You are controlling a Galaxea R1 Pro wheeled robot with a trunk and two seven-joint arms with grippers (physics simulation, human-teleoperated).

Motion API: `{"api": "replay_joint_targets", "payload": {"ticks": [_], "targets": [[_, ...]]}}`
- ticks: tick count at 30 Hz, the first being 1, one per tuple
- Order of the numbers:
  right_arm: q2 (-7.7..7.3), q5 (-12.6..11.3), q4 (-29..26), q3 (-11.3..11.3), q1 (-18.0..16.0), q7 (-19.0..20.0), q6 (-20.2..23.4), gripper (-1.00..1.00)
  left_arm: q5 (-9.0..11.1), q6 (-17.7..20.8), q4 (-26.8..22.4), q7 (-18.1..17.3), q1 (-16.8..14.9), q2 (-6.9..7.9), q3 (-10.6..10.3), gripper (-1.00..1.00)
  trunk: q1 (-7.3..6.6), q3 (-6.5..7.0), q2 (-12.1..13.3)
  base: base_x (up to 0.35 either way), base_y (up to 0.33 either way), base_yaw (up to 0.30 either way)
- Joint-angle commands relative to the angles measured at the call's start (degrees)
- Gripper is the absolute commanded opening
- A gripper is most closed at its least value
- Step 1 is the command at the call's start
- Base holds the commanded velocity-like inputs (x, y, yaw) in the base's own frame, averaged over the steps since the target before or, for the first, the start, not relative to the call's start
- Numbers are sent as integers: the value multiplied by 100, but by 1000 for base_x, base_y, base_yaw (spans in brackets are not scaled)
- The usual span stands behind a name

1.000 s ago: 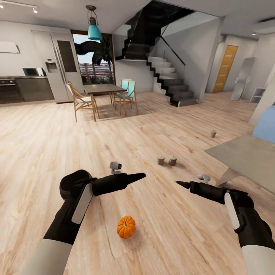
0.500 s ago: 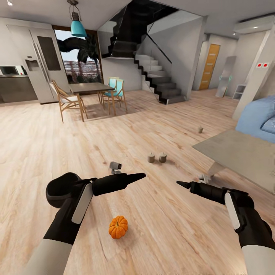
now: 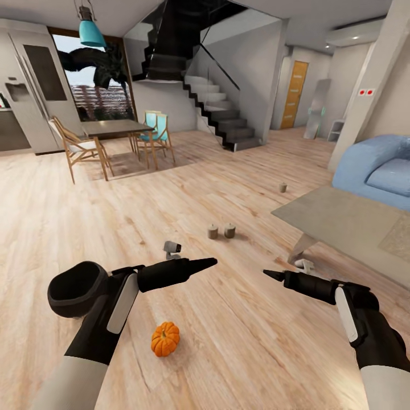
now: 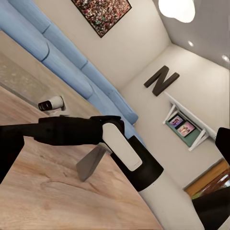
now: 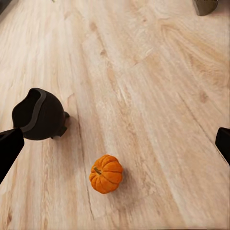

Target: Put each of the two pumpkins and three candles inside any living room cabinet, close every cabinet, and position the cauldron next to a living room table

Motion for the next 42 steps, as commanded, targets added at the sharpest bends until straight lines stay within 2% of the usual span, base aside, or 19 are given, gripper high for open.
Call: {"api": "replay_joint_targets", "payload": {"ticks": [1, 8, 17, 19, 22, 27, 36, 42], "targets": [[0, 0, 1, 0, 0, 2, 0, 100, 1, 0, 0, 0, 0, 0, -2, 100, 0, -7, 0, 59, -52, -208], [0, -1, 5, 0, 0, 8, -3, 100, -14, 0, 0, 0, 0, -6, -8, 100, 0, -38, 0, 209, -95, -216], [-4, 7, 86, 0, 0, -6, -75, 100, -23, 0, 0, 0, -1, -9, -8, 100, 0, -41, 0, 312, -108, -29], [-5, 7, 95, -58, 0, -7, -78, 100, -23, 0, 0, 0, -1, -9, -8, 100, 0, -41, 0, 315, -108, 0], [-1, 8, 93, -315, 0, -2, -79, 100, -26, 0, 2, 6, -1, -9, -8, 100, 0, -41, 0, 315, -108, 0], [6, 9, 93, -389, 0, 4, -80, 100, -31, 0, 7, 9, 1, -9, -8, 100, 0, -41, 0, 307, -107, 0], [9, 9, 93, -396, 0, 7, -79, 100, -6, -2, 0, 8, 0, 0, -7, 100, 0, -41, 0, 48, -23, -2], [9, 9, 93, -396, 0, 7, -79, 100, -17, 0, 0, 9, 0, -3, -8, 100, 0, -31, 0, 1, -216, -198]]}}
